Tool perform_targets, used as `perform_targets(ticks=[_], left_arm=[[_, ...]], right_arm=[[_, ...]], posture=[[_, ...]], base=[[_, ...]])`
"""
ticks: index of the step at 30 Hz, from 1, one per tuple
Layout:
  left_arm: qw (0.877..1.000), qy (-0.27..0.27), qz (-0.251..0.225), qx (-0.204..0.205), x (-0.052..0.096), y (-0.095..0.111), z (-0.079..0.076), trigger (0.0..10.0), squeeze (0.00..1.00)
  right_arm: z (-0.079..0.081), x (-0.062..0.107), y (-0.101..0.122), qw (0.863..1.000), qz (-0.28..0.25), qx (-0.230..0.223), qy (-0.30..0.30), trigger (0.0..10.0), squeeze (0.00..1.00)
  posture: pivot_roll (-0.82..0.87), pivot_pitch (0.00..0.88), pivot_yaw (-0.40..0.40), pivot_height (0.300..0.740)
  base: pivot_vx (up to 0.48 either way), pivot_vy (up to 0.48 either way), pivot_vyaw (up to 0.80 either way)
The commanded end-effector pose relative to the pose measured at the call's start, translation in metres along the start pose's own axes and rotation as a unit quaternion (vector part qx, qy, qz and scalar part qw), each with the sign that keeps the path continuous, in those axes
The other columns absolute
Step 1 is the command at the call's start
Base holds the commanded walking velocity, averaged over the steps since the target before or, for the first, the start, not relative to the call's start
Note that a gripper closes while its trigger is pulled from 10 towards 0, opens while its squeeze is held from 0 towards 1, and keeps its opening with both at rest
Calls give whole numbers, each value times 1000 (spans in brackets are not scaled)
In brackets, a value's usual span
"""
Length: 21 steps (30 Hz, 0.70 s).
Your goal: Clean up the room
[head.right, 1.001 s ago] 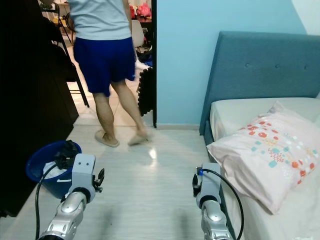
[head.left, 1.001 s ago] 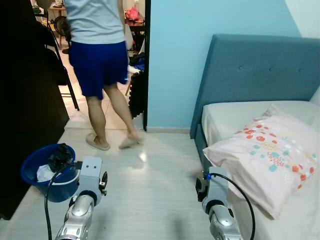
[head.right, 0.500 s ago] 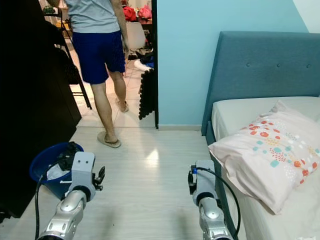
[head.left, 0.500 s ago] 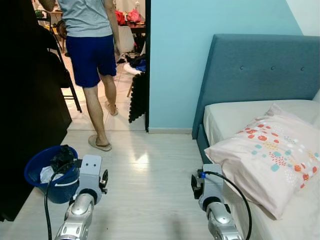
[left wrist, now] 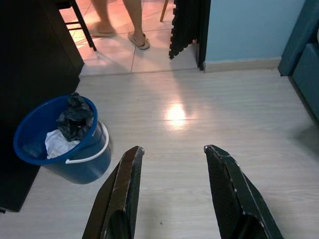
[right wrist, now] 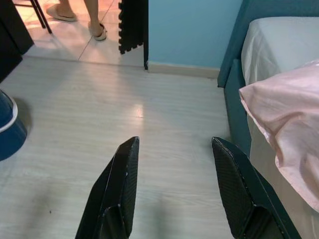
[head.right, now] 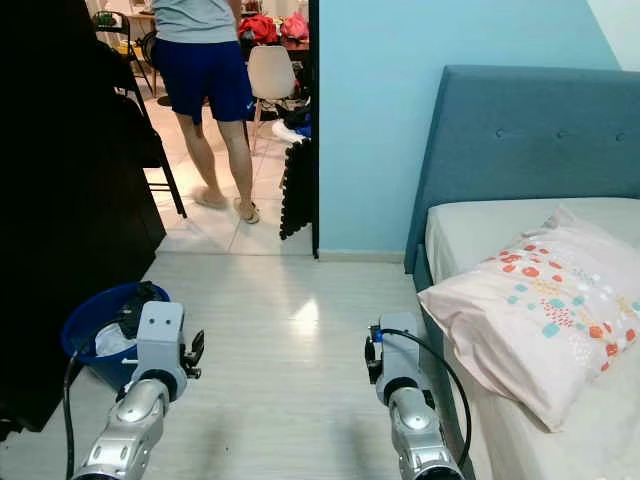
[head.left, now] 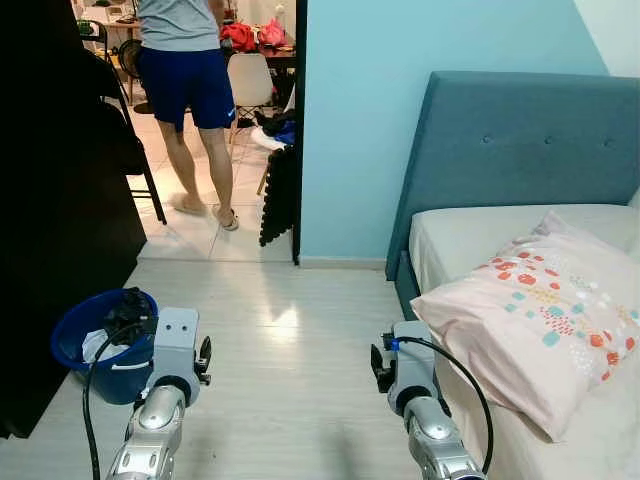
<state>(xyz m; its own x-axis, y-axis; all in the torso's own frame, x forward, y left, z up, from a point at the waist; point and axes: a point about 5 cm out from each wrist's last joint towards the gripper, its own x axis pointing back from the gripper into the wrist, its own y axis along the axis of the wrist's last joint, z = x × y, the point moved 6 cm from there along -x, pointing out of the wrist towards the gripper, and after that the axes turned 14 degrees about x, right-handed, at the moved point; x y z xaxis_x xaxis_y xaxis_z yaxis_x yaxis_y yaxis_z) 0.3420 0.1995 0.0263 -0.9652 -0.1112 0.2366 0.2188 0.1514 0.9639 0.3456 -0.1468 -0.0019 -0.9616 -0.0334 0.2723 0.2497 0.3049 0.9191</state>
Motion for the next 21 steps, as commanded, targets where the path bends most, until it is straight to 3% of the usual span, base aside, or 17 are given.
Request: perform_targets(ticks=[1, 6, 21], left_arm=[[1000, -4, 3, 10, 0, 0, -4, 10000, 0], [1000, -17, 1, 14, 1, 3, -12, 10000, 0], [1000, -19, 4, 15, 3, 1, -14, 10000, 0]], right_arm=[[-1, 1, -1, 1000, 3, -11, -3, 10000, 0], [-2, 2, -1, 1000, 0, 0, -3, 10000, 0], [2, 2, -4, 1000, 10, -10, 2, 10000, 0]], posture=[[44, 0, -50, 740], [38, 0, -43, 740], [46, 0, -46, 740]], base=[[0, 0, 0], [0, 0, 0], [0, 0, 0]])
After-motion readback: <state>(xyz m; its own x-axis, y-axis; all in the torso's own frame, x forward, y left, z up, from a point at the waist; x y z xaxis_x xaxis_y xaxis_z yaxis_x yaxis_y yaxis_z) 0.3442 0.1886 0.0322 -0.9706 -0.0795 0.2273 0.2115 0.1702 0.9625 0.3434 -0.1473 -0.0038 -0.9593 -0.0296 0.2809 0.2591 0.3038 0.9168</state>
